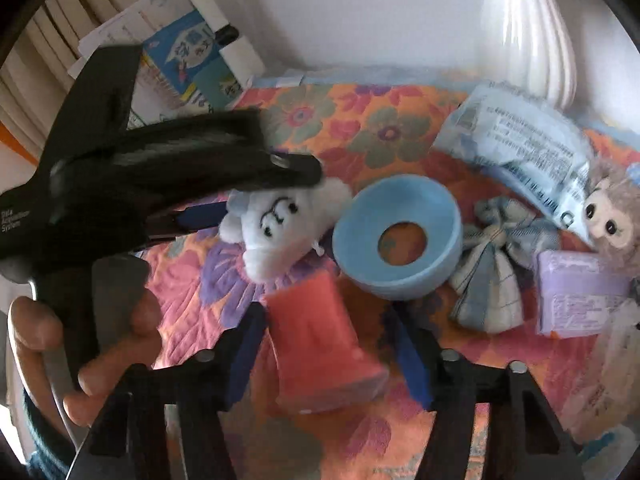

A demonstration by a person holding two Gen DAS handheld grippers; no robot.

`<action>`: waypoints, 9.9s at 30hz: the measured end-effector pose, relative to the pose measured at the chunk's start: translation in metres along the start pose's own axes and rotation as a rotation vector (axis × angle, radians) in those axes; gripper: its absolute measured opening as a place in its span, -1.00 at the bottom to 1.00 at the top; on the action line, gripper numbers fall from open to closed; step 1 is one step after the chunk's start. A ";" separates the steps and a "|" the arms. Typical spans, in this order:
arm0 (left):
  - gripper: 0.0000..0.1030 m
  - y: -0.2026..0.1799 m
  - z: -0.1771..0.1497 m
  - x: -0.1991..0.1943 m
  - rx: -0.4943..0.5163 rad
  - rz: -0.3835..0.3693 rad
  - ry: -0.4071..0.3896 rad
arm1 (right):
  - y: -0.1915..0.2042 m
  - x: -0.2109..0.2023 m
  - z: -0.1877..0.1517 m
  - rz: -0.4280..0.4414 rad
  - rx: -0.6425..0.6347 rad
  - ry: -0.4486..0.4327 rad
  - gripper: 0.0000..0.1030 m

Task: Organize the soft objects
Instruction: 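Grasp the white plush bear with the left tool while the right tool grasps the coral packet, then carry the bear and packet to the glass bowl and open both tools, then move both open tools back over the bed, then grasp the light blue ring with the left tool while the right tool grasps the blue plush elephant, then lift the ring with the left tool while the right tool lifts the elephant, then carry the ring and elephant to the glass bowl and open both tools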

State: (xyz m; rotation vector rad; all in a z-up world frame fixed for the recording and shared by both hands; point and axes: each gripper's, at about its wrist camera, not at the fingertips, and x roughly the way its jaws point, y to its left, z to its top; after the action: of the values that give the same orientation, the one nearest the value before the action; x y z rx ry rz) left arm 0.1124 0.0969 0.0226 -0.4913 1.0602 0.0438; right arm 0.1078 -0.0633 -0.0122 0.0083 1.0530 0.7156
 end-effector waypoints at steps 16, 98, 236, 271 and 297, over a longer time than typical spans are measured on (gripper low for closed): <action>0.04 -0.019 -0.086 -0.048 0.472 -0.128 0.029 | -0.022 -0.098 -0.078 -0.006 0.145 -0.058 -0.26; 0.05 -0.440 -0.330 -0.052 1.145 -0.381 -0.148 | -0.309 -0.408 -0.232 -0.442 0.761 -0.509 0.28; 0.23 -0.034 -0.100 -0.030 0.445 0.102 -0.317 | -0.065 -0.097 -0.092 -0.287 0.239 -0.148 0.32; 0.25 -0.042 -0.108 -0.030 0.484 0.132 -0.329 | -0.035 -0.116 -0.111 -0.392 0.123 -0.371 0.20; 0.24 -0.180 -0.198 -0.103 0.689 -0.234 -0.335 | -0.074 -0.281 -0.210 -0.356 0.380 -0.398 0.20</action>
State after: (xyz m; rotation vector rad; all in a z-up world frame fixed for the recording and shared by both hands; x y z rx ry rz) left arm -0.0546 -0.1236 0.0981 0.0257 0.6252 -0.4220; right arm -0.1014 -0.3406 0.0757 0.2738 0.7646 0.1715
